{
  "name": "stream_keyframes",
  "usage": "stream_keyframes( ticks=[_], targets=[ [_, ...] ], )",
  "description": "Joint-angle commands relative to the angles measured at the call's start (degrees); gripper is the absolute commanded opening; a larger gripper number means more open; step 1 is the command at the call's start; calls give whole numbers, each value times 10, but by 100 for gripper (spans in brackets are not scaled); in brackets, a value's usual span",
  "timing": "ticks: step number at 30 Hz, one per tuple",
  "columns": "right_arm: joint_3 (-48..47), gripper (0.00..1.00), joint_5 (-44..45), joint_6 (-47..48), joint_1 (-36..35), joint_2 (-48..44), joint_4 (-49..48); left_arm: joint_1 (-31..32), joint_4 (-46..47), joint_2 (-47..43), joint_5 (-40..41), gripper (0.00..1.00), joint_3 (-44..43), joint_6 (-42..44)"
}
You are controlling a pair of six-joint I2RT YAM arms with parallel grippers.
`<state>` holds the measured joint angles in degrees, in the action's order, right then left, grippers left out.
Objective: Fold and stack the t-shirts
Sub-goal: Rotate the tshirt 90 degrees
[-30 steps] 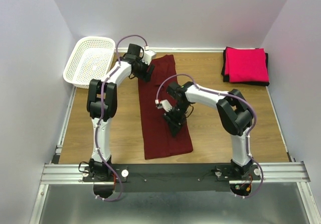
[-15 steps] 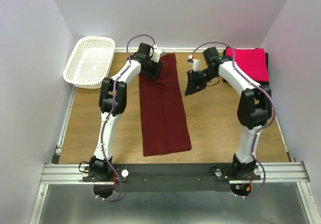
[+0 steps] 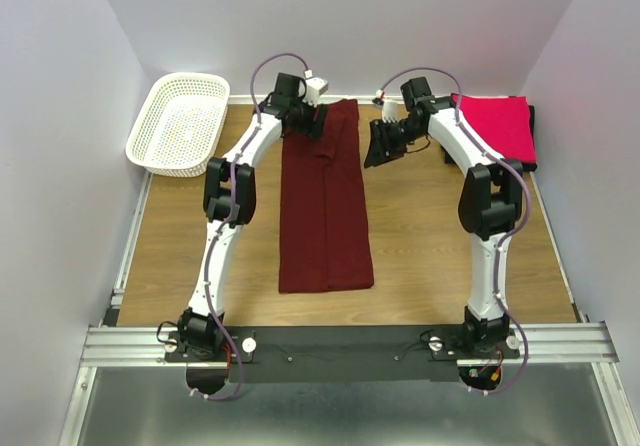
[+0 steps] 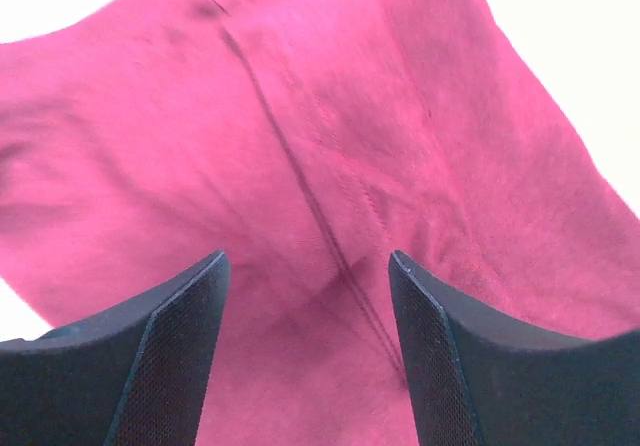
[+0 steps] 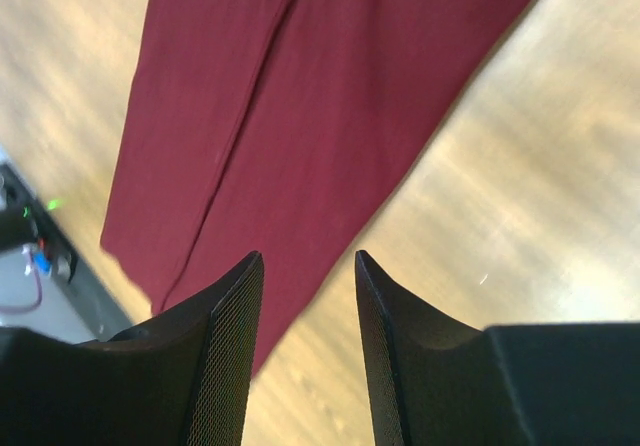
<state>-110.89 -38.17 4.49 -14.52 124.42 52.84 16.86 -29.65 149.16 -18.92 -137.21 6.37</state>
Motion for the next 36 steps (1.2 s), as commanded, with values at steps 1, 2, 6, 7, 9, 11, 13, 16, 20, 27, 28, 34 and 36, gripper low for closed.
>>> stream_keyframes(
  ticks=[1,2,6,7,9,11,13,16,20,27,28,34,36],
  targets=[
    [-58,49,23,-43,-3,35,-36,-19,49,-122,-26,74,30,-13],
    [-63,49,26,-43,-3,37,-41,-19,53,-144,-29,74,50,-11],
    [-75,46,35,-84,-9,51,-75,-21,59,-227,-51,69,172,-1],
    [-87,43,35,-93,-10,66,-85,-21,58,-244,-58,66,212,0],
    [-102,33,35,-102,-12,84,-97,-21,57,-253,-64,40,244,1],
    [-125,28,35,-113,-16,108,-108,-22,52,-255,-74,30,272,-4],
    [-143,27,41,-126,-20,129,-134,-23,48,-254,-92,26,295,-4],
    [-167,24,53,-135,-29,154,-152,-23,50,-251,-100,25,321,0],
    [-183,23,68,-141,-42,196,-167,-23,41,-224,-89,25,323,2],
    [-170,19,139,-157,-46,237,-194,-24,33,-173,-72,25,308,-2],
    [-164,19,147,-157,-45,237,-195,-24,33,-166,-71,25,305,-3],
    [-164,19,204,-170,-45,255,-203,-24,34,-121,-62,24,278,-7],
    [-173,19,209,-171,-46,260,-204,-27,34,-109,-63,25,267,-7]
  ],
)
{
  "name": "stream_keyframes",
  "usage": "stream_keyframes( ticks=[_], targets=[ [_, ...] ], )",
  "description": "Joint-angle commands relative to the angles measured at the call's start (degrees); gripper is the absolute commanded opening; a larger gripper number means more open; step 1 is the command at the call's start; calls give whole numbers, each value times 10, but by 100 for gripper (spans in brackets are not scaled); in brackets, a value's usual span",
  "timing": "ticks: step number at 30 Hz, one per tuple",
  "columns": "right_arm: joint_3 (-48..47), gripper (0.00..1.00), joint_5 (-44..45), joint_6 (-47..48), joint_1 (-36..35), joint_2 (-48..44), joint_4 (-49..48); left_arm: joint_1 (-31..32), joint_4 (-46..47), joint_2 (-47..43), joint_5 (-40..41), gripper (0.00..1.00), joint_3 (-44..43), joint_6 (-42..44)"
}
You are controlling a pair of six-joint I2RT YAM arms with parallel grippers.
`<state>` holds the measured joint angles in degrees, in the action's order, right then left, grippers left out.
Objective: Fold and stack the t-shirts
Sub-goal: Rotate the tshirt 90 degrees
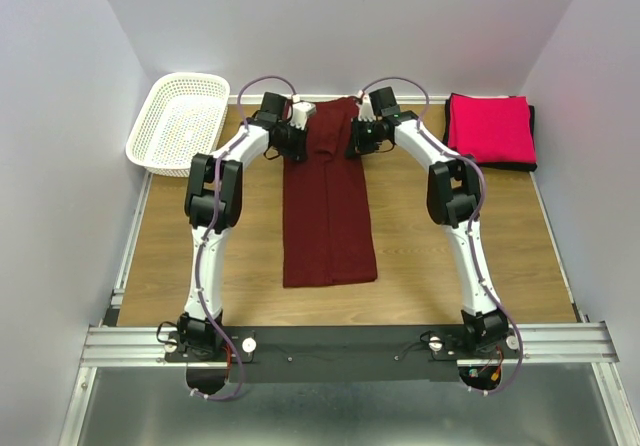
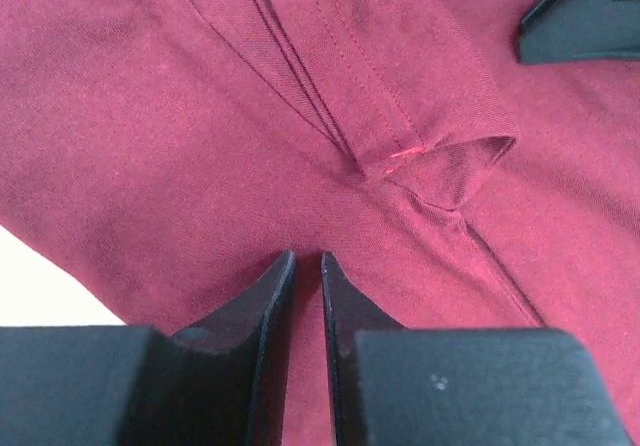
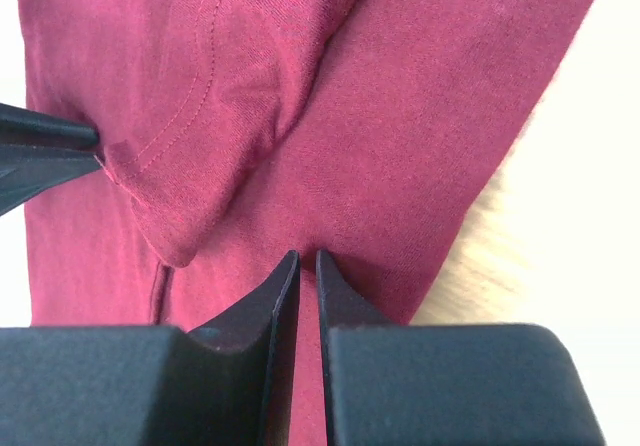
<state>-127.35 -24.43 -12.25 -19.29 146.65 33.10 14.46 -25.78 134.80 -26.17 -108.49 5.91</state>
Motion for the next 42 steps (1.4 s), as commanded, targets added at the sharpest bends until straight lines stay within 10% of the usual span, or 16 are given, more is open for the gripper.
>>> stream_keyframes(
  ticks=[1,11,17,27,33,42],
  targets=[
    [-12,19,77,-4,2,43,-8,-3,-5,43,10,25,-30,-4],
    [-54,28,62,5,3,70,-8,-16,-19,76,-8,28,-90,-1],
    [-69,93,32,48,3,-15,-12,-18,3,-21,-55,99,-67,32],
    [3,100,3,194,2,-249,-12,-20,36,-254,-75,99,-6,88],
    [145,100,-3,302,2,-406,-3,-49,175,-510,-136,98,225,125],
    [432,100,-12,477,-131,-568,153,-51,-108,-741,-193,95,522,562]
  ],
)
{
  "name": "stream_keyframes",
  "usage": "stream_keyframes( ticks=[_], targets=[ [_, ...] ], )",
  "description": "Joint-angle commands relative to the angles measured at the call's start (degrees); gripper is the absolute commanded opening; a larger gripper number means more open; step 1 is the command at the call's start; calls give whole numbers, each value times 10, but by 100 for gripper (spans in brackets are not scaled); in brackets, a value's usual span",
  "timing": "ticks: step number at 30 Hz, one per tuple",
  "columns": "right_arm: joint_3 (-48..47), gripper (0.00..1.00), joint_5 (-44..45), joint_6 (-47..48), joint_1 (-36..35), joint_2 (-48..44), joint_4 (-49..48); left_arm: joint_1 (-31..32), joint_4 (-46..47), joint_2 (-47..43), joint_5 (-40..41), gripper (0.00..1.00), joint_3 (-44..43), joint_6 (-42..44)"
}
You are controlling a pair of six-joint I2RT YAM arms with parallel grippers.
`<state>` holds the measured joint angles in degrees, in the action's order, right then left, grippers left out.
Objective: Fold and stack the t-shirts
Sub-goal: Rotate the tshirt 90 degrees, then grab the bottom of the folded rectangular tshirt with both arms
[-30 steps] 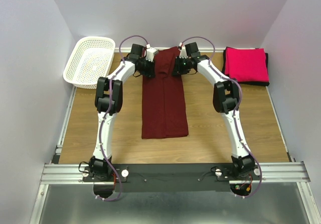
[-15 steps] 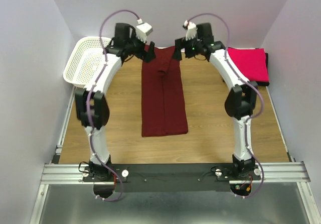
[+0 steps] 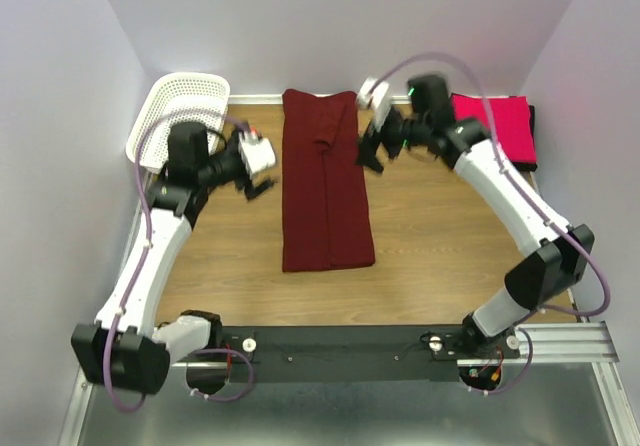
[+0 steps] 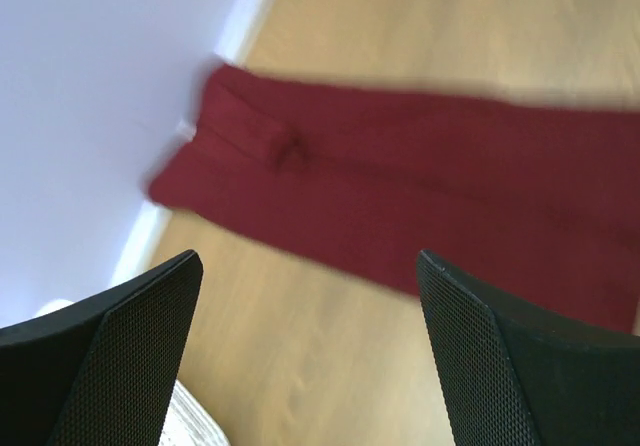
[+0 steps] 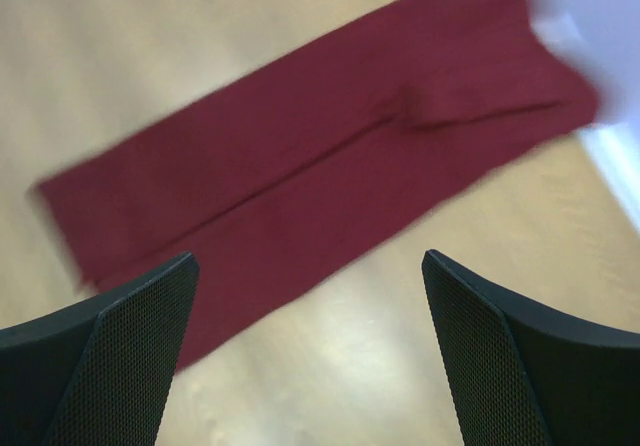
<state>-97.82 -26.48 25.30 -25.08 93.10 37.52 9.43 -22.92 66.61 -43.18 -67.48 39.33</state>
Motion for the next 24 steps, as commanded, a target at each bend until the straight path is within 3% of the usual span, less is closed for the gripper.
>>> stream_keyframes(
  ticks=[1,5,7,12,15,19,24],
  targets=[
    [169,100,25,110,-90,-41,109,4,-144,-107,-12,95,147,261],
    [302,100,33,130,-153,-56,94,49,-177,-187,42,95,315,386],
    [351,100,25,131,-162,-57,71,63,-164,-201,63,92,350,378],
    [403,97,35,146,-168,-64,16,99,-122,-136,58,79,340,363],
    [410,83,41,161,-169,-42,5,124,-111,-64,75,66,338,366],
    [431,63,50,178,-170,-26,-19,153,-63,-39,92,62,347,362],
    [449,58,64,193,-169,-15,-40,189,-48,-9,113,54,345,355]
  ],
)
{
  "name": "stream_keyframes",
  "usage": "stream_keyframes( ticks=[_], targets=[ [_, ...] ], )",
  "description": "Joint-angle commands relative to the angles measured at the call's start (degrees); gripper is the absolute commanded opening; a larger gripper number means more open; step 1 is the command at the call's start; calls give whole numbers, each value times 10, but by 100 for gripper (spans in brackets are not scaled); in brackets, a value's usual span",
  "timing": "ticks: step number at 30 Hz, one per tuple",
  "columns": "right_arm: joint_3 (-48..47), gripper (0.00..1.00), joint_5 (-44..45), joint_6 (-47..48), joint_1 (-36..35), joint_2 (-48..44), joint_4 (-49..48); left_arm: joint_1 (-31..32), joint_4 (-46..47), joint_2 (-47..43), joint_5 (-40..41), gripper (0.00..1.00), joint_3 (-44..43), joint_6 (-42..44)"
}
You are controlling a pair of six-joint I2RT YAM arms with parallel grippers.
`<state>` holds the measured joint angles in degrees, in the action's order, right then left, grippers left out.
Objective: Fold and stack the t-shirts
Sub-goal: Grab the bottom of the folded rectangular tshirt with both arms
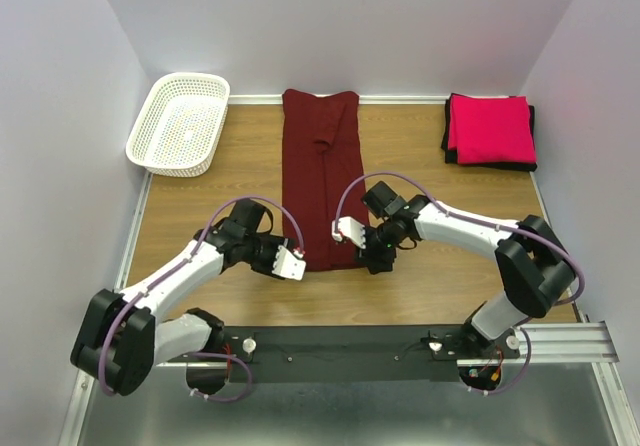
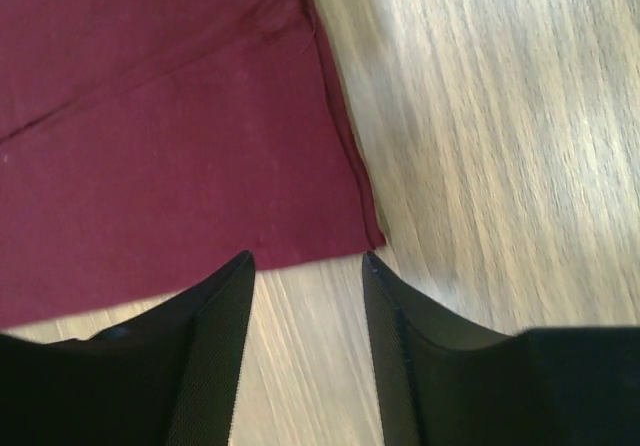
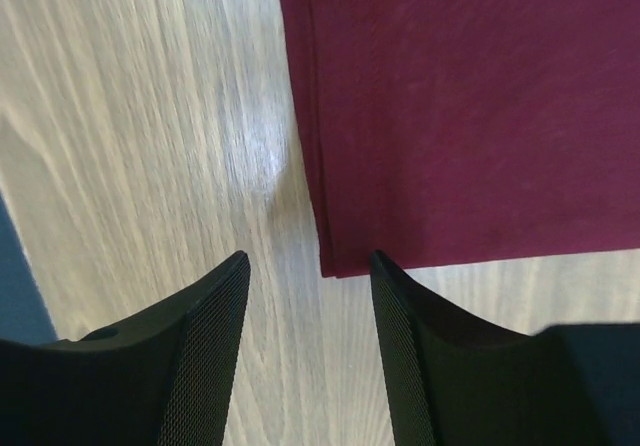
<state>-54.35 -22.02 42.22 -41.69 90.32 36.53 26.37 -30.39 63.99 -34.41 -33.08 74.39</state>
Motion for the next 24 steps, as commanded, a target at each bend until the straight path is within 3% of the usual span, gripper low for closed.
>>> stream_keyframes(
  ticks=[1,10,16,19,22,24],
  targets=[
    [20,57,21,23,-4,13,-37,33,31,25,29,53,2,-1],
    [35,55,17,30,-6,27,-53,78,55,85,74,54,3,-20],
    [43,47,29,36,-5,46,-65,82,60,116,97,53,-5,-27],
    [50,40,36,32,-5,50,-69,83,53,132,104,47,-14,-24],
    [51,31,44,26,-5,55,-72,83,47,143,110,28,-19,-22],
    [50,18,48,12,-5,54,-71,83,44,142,111,19,-22,-23]
  ],
)
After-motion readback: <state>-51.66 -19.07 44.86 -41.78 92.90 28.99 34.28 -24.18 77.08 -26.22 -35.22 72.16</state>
